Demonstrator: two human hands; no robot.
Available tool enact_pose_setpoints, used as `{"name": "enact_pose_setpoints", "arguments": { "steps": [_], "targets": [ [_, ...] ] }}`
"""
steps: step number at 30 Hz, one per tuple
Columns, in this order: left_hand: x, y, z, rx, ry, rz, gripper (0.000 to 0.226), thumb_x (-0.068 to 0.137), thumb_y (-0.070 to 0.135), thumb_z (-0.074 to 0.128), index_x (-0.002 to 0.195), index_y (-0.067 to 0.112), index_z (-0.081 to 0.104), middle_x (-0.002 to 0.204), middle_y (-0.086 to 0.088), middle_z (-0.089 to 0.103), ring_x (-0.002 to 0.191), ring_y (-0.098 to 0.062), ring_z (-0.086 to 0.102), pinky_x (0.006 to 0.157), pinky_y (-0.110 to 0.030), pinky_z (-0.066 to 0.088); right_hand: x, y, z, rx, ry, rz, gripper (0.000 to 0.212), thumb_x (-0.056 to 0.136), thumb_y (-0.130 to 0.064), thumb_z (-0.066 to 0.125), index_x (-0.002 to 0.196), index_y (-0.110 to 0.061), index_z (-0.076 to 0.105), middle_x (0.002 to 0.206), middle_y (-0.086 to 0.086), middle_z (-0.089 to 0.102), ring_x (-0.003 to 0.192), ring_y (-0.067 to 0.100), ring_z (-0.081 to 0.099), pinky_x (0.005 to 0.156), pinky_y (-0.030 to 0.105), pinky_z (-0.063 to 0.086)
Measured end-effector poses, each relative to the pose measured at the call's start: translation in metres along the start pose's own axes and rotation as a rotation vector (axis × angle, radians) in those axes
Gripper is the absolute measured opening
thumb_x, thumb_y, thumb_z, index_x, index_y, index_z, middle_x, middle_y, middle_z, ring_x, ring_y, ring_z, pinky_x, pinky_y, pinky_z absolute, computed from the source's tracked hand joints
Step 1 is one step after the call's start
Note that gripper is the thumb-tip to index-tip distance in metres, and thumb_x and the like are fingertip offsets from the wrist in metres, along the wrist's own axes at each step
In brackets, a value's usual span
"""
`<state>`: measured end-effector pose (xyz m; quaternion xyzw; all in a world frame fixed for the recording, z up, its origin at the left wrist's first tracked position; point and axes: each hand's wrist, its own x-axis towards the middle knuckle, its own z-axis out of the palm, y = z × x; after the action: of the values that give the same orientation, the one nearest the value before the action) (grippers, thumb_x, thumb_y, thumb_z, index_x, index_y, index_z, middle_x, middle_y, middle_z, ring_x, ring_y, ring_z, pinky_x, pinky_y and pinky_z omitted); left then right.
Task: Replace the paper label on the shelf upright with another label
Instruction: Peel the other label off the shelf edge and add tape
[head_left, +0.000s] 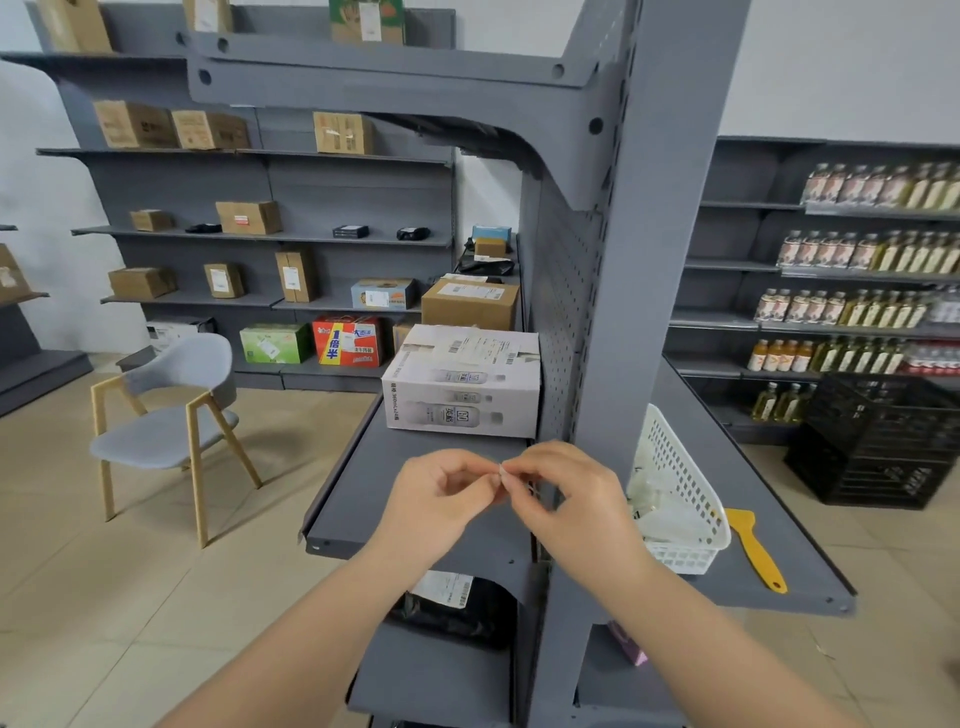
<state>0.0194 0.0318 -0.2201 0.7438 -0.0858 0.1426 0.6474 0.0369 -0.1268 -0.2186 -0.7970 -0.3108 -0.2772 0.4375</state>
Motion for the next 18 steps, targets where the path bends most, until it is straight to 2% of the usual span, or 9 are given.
{"name": "enact_pose_setpoints", "arguments": {
  "steps": [2,4,8,12,15,18],
  "targets": [
    [0.003,0.005,0.004,0.011,-0.016,0.030,0.015,0.082,-0.003,0.067,0.081,0.007,0.077,0.075,-0.005,0.077,0.073,-0.014,0.072,0.077,-0.035,0.059,-0.001,-0.002,-0.009,-0.071,0.006,-0.036,0.009,0.081,-0.012,0.071,0.089,-0.015,0.074,0.085,-0.004,0.068,0.082,0.010,0.064,0.074,0.028,0.054],
    [0.004,0.009,0.010,0.005,-0.034,0.055,0.014,0.082,-0.005,0.066,0.082,0.005,0.076,0.074,-0.004,0.077,0.073,-0.014,0.071,0.077,-0.035,0.058,-0.001,-0.002,-0.019,-0.109,0.015,-0.064,0.009,0.081,-0.012,0.071,0.089,-0.014,0.073,0.084,-0.003,0.068,0.080,0.011,0.063,0.074,0.028,0.054],
    [0.005,0.018,0.021,-0.008,-0.052,0.065,0.021,0.081,-0.006,0.066,0.076,0.012,0.076,0.074,-0.002,0.077,0.073,-0.013,0.070,0.076,-0.034,0.058,-0.002,-0.004,-0.039,-0.153,0.040,-0.103,0.007,0.080,-0.010,0.073,0.086,-0.012,0.074,0.080,-0.001,0.069,0.078,0.008,0.062,0.075,0.019,0.050],
    [0.007,0.026,0.032,-0.010,-0.072,0.087,0.011,0.079,-0.002,0.069,0.076,0.007,0.074,0.075,-0.019,0.073,0.069,-0.022,0.064,0.073,-0.048,0.054,-0.003,-0.006,-0.057,-0.211,0.051,-0.118,0.006,0.079,-0.010,0.073,0.084,-0.014,0.074,0.079,-0.002,0.069,0.077,0.008,0.061,0.074,0.018,0.049],
    [0.008,0.034,0.041,-0.021,-0.115,0.104,0.005,0.081,0.000,0.069,0.079,0.003,0.073,0.078,-0.026,0.071,0.070,-0.028,0.063,0.076,-0.057,0.053,-0.003,-0.009,-0.069,-0.221,0.063,-0.136,0.006,0.079,-0.009,0.072,0.083,-0.013,0.073,0.078,-0.001,0.068,0.077,0.008,0.061,0.073,0.020,0.050],
    [0.007,0.042,0.049,-0.048,-0.168,0.107,0.011,0.083,-0.003,0.066,0.076,0.004,0.072,0.074,-0.014,0.072,0.072,-0.025,0.064,0.077,-0.055,0.053,-0.006,-0.008,-0.078,-0.184,0.091,-0.131,0.005,0.079,-0.010,0.070,0.083,-0.012,0.073,0.078,-0.001,0.068,0.077,0.009,0.062,0.073,0.023,0.051]
  ]
}}
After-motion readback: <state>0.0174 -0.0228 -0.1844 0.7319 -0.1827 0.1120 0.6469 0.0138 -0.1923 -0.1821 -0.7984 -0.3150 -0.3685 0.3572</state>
